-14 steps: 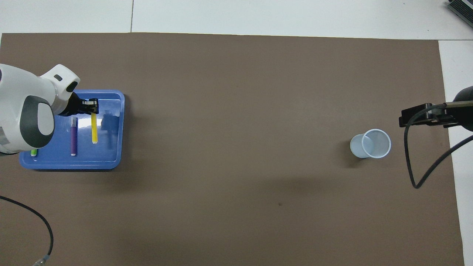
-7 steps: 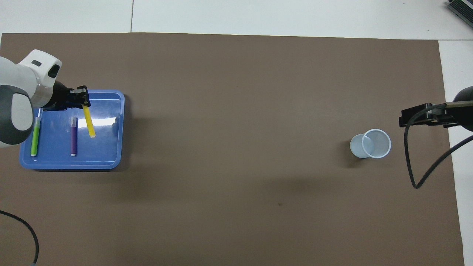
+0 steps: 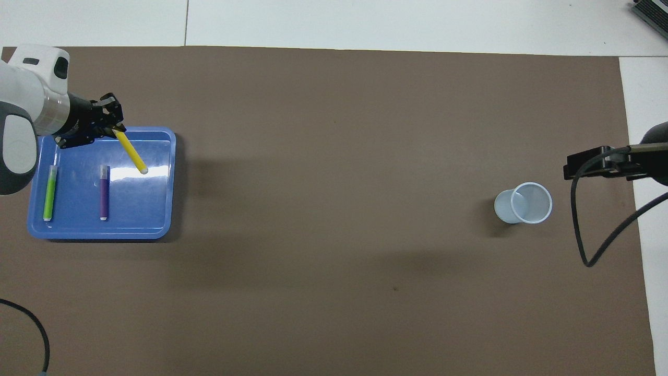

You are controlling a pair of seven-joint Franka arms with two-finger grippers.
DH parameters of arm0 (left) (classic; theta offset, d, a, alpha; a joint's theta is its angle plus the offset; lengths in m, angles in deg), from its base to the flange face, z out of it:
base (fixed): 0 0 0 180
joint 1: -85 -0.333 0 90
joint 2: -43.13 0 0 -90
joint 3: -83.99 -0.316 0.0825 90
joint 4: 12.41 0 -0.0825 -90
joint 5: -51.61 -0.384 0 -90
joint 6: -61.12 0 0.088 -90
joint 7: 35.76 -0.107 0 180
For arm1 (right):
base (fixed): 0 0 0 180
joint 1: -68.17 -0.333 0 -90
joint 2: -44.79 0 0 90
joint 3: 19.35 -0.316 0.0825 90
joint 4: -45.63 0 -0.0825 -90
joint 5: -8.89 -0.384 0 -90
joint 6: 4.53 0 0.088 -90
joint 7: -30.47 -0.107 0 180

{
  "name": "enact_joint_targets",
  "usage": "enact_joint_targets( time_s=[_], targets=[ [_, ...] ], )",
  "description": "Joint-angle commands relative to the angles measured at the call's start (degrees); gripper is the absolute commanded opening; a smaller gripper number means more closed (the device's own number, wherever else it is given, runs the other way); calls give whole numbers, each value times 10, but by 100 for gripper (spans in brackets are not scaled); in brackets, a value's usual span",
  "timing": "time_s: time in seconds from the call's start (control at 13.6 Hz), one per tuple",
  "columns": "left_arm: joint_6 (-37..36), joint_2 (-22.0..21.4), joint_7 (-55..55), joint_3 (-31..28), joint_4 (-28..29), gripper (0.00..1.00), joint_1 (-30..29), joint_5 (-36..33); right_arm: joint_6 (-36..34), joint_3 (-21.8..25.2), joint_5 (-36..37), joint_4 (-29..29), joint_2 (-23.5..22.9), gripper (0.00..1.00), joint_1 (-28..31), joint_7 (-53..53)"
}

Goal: Transfer and insert pens with both arms
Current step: 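Lift the yellow pen out of the tray with the left gripper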

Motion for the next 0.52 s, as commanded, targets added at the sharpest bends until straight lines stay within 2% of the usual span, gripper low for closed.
enact_joint_targets(
  time_s=[0.0, 0.22, 0.44],
  targets=[
    [-29, -10, 118, -5, -23, 0, 28, -29, -8, -2, -15, 4, 38, 100, -1, -3],
    [-65, -17, 212, -4, -56, 0, 42, -29, -10, -2, -15, 5, 75, 100, 0, 1],
    [-79, -40, 297, 7, -65, 0, 42, -2, -26, -3, -15, 7, 78, 100, -1, 27]
  ],
)
